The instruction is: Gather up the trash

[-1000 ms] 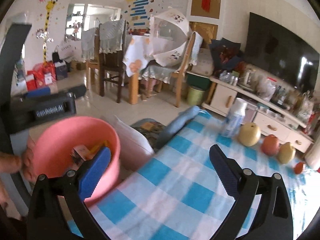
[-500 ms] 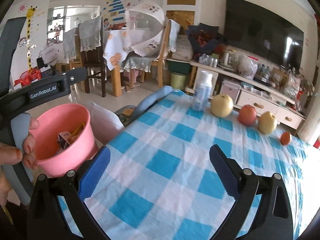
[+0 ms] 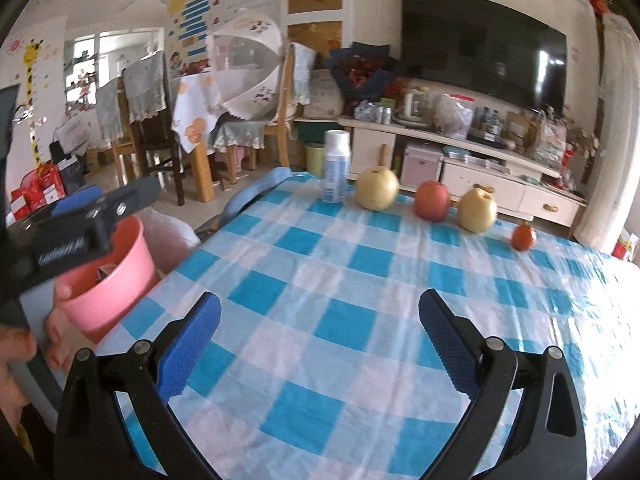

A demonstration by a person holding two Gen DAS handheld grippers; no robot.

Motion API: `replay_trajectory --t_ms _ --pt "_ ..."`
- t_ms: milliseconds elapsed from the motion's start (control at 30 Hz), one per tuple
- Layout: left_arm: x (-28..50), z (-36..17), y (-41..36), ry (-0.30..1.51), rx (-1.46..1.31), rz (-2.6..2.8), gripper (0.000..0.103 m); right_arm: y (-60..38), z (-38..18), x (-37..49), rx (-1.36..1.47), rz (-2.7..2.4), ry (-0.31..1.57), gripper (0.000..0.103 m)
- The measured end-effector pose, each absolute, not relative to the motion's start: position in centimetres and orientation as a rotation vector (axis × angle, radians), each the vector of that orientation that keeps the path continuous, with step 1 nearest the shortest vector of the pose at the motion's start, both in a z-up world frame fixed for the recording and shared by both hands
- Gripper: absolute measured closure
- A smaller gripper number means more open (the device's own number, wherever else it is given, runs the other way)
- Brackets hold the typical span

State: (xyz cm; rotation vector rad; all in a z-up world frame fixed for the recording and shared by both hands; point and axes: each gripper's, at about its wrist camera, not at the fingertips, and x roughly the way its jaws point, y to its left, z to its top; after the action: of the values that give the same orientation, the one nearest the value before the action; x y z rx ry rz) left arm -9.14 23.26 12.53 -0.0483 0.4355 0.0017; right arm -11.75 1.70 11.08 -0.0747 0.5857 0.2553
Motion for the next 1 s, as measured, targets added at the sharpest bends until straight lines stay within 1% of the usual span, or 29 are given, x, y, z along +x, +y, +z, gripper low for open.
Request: replay_trajectory --t_ms 300,700,1000 --pt "-11.9 13.9 17.1 0.433 0.059 -0.035 0.004 -4.0 12.0 -13.1 -0.025 0.203 0.555 0.005" --pt "-13.1 15.4 10.0 0.426 0.095 -0.091 0.004 -9.9 13.3 -15.0 -0.041 0.109 0.489 0.005" --pt "-14.0 16.3 5.9 0.401 0.127 -0.089 0.004 -15.2 14.2 -16.1 0.055 0.061 0.463 0.005"
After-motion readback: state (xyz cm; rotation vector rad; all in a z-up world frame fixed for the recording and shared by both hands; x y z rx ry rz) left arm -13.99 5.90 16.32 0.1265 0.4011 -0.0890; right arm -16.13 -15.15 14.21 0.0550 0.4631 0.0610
